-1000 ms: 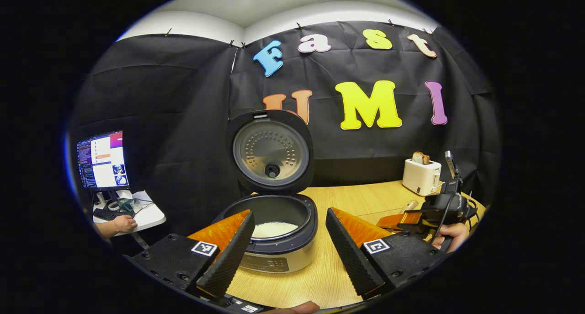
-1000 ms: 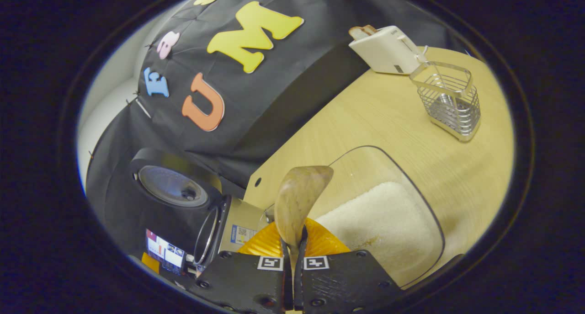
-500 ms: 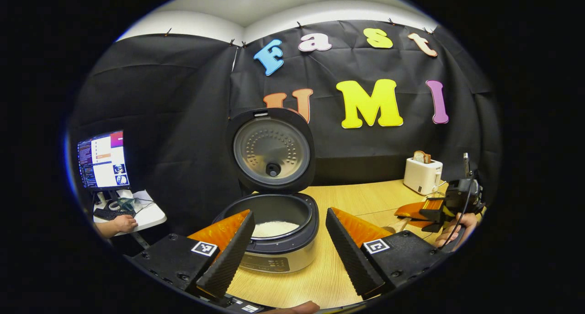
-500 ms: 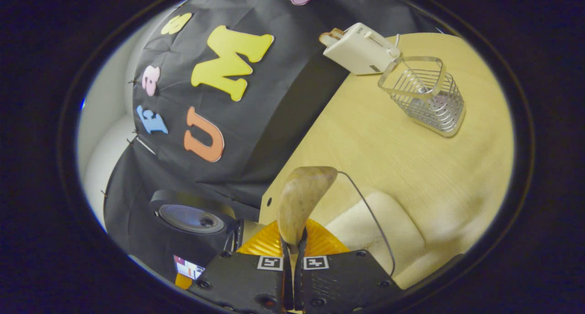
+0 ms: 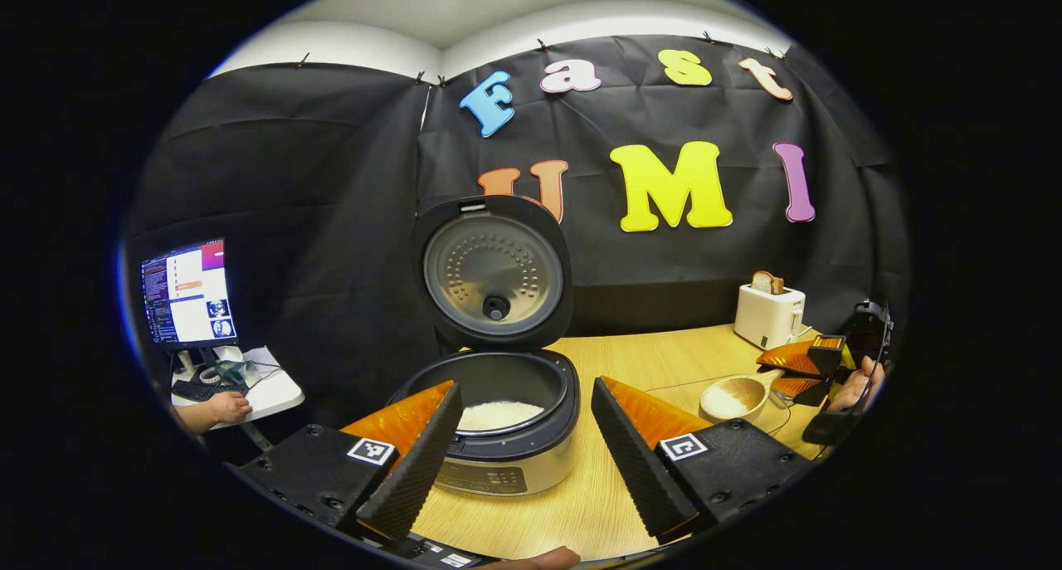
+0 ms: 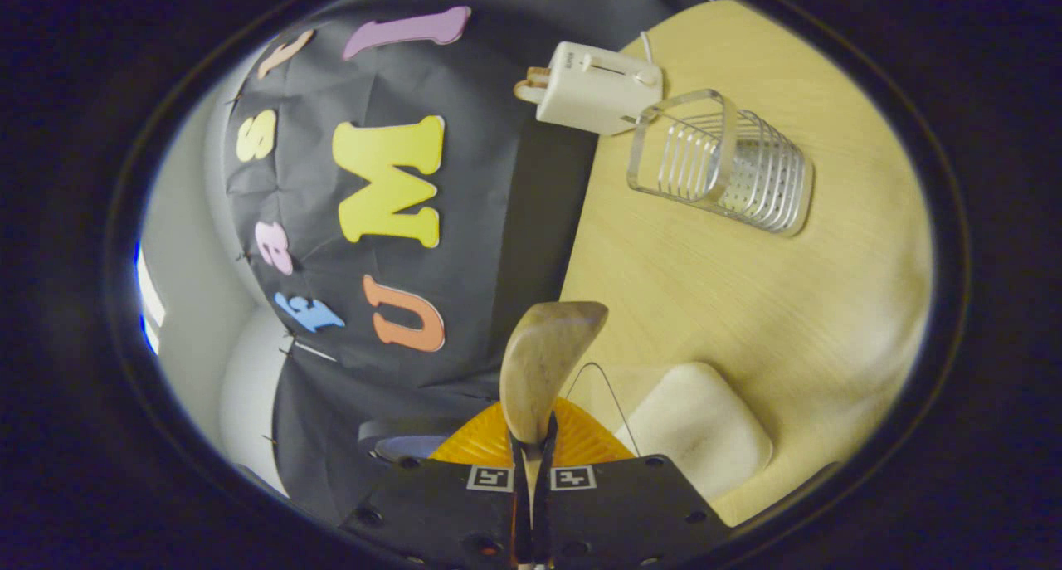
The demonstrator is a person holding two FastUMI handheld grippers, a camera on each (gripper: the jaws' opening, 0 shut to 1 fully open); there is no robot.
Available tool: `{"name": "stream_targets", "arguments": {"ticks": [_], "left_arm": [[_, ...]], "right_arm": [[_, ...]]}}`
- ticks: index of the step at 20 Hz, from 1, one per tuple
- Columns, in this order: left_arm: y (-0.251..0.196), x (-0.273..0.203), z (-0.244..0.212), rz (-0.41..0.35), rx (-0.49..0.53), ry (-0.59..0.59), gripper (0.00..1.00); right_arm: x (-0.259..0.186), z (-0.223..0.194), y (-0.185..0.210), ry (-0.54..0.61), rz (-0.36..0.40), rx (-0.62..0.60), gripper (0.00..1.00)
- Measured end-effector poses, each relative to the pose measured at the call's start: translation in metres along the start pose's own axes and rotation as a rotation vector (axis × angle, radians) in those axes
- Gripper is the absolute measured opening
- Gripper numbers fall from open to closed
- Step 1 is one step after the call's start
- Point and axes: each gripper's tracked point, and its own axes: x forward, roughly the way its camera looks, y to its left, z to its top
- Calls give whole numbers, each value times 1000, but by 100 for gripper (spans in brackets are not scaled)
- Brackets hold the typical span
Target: Close the left gripper, press the button to open the rice cooker; take a wooden spoon from the chopstick holder with the right hand, scoop a spoonful of rice and pour it into the rice cooker, then put the wooden spoon back into the chopstick holder.
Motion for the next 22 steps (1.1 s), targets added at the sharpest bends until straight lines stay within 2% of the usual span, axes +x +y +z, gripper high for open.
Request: {"name": "stream_targets", "arguments": {"ticks": [2, 7, 12, 15, 19, 22], "left_arm": [[1, 0, -1, 4, 0, 3, 100], [1, -1, 0, 3, 7, 0, 100], [5, -6, 3, 0, -1, -8, 100], [10, -10, 6, 1, -2, -14, 100], [21, -16, 8, -1, 16, -22, 100], [39, -18, 7, 26, 31, -26, 99]], "right_arm": [[-3, 4, 0, 18, 20, 66, 1], [-9, 3, 12, 4, 7, 31, 1], [-19, -4, 53, -27, 33, -28, 1], [-20, -13, 85, -32, 41, -22, 1], [-15, -33, 128, -75, 60, -80, 1], [-6, -62, 157, -72, 76, -117, 1]]}}
